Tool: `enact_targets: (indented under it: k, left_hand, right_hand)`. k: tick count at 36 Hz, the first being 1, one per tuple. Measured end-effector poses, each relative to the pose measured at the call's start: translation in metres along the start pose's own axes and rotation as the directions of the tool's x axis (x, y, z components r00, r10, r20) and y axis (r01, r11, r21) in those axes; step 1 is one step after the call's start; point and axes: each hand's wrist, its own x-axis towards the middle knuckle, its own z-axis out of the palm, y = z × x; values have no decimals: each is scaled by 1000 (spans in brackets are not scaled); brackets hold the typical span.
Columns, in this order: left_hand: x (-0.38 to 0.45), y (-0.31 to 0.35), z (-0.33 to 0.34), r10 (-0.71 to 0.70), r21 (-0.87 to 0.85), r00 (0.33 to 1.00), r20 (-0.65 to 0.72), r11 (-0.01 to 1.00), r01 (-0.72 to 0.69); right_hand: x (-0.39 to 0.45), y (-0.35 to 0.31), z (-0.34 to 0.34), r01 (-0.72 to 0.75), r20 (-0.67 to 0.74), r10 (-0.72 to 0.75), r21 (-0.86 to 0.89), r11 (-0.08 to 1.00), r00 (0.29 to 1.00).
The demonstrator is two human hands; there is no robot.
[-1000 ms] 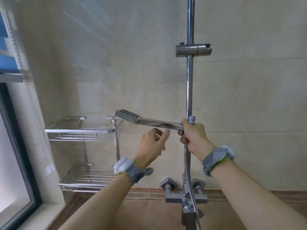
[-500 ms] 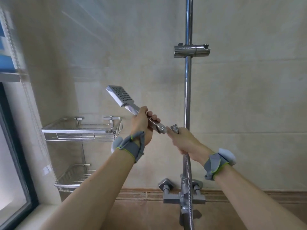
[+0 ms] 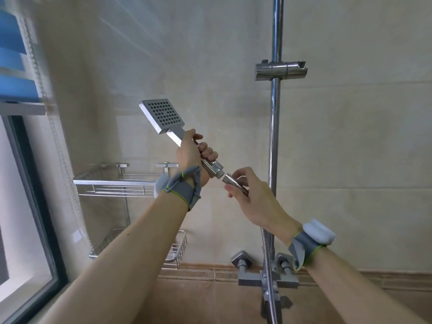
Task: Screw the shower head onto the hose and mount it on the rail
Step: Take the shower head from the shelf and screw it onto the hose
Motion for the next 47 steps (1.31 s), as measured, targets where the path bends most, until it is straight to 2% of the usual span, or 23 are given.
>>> enact_targets:
  k: [7, 10, 15, 24, 27, 30, 33, 37, 42, 47]
  left_hand:
    - [-1, -2, -7, 17, -14, 1000, -10, 1000, -17]
    - [-3, -2, -8, 22, 1, 1000, 2, 1000, -22]
    - [-6, -1, -6, -13, 11, 998, 58, 1000, 12]
    - [-11, 6, 0, -91, 34, 978, 189, 996, 86]
    - [-12, 5, -1, -100, 84, 970, 221, 993, 83]
    - [-13, 4, 0, -114, 127, 961, 252, 988, 84]
    - [-12, 3, 0, -120, 100, 963, 242, 990, 99]
    - [-8, 0, -3, -147, 11, 969, 199, 989, 147]
    - [-6, -4, -3, -76, -49, 989, 126, 995, 83]
    - [-8, -6, 2, -44, -71, 997, 64, 996, 48]
  right_hand:
    - [-5, -4, 11, -48, -46, 55, 132, 990, 997]
    - [-6, -6, 13, -102, -43, 116, 253, 962, 992]
    - [-7, -9, 7, -299, 151, 259, 525, 797, 954]
    - [-5, -13, 0, -386, 288, 260, 604, 697, 922]
    - [-6, -14, -3, -450, 379, 256, 620, 643, 889]
    - [-6, -13, -4, -467, 406, 251, 619, 632, 878]
    - [-6, -10, -3, -427, 371, 235, 616, 662, 899]
    - [-5, -12, -2, -325, 211, 248, 549, 770, 945]
    - [-5, -13, 5, -127, -45, 146, 288, 949, 988]
    - [-8, -9, 11, 38, -215, -46, -42, 998, 976]
